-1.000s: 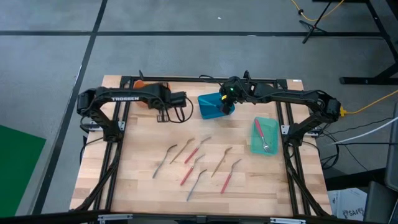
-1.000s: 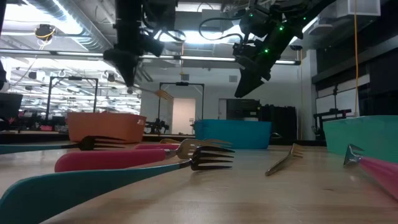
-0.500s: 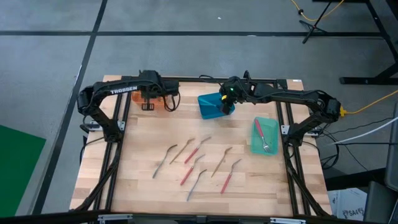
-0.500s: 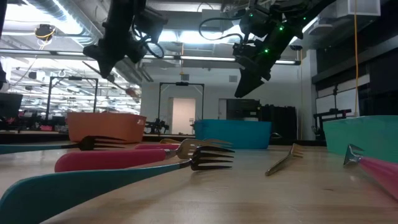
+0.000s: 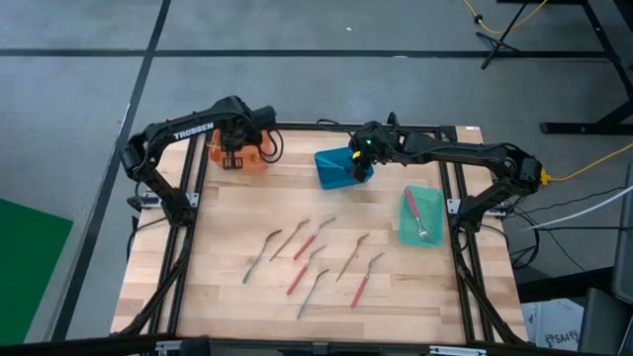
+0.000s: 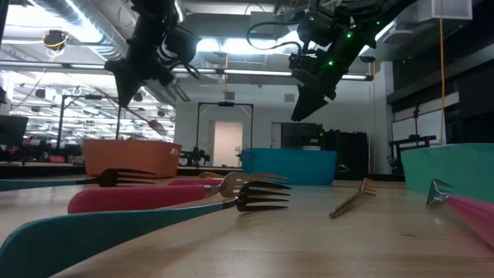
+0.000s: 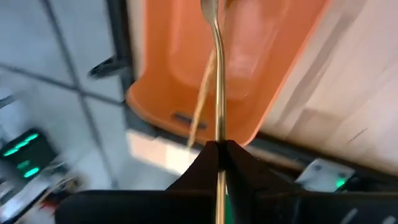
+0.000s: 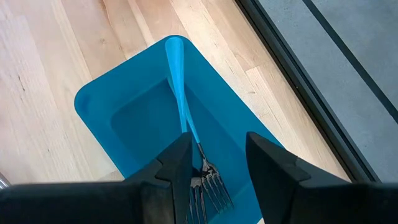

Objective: Sort silverware by color (type)
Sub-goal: Put the gold fork into the orange bin

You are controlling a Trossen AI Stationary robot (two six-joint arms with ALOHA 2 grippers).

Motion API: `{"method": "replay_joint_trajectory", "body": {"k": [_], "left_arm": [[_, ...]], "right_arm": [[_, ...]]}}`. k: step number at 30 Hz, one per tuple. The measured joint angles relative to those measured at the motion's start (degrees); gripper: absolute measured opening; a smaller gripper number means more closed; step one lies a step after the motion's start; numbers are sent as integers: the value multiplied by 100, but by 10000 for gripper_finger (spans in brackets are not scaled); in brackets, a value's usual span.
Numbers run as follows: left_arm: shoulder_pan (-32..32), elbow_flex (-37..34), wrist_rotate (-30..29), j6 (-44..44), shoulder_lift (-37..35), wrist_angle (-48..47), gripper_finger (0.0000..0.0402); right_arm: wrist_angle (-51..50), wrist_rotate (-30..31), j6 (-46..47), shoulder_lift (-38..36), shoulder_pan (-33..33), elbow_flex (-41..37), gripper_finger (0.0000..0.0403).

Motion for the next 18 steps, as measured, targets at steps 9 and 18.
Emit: {"method": "replay_joint_trajectory", "body": {"k": [9,18], "left_arm": [[283,-513,219,578,0,494,9],[438,-1171,230,699,0,781,12]], "right_arm": [[0,2,0,0,2,0,138],[0,0,0,0,1,0,138]]}}
